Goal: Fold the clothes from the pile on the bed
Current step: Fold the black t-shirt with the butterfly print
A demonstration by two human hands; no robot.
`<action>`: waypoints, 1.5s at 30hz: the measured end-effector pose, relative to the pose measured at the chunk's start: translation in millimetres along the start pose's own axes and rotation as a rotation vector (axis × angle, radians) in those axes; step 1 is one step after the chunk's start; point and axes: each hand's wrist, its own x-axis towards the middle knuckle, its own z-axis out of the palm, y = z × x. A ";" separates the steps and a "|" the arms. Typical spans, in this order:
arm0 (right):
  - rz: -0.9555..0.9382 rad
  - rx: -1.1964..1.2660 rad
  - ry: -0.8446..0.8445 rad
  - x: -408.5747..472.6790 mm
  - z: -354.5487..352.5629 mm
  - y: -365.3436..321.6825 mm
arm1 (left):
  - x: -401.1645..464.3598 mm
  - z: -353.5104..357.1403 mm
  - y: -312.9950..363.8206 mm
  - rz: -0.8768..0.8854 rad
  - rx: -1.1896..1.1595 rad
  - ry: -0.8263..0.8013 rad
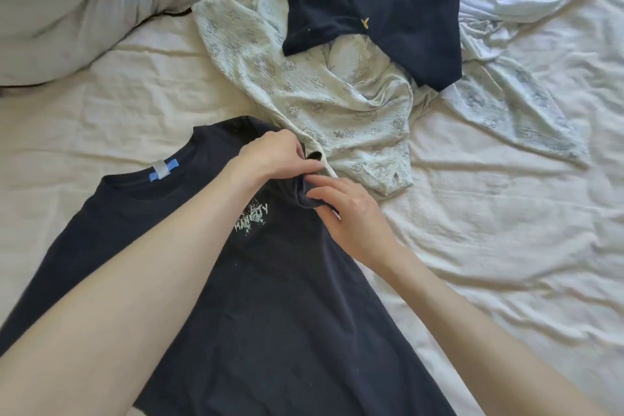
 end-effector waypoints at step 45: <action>1.014 -0.200 -0.043 -266.1 -15.4 -1.9 | -283.9 312.9 -44.1 0.153 -0.212 0.054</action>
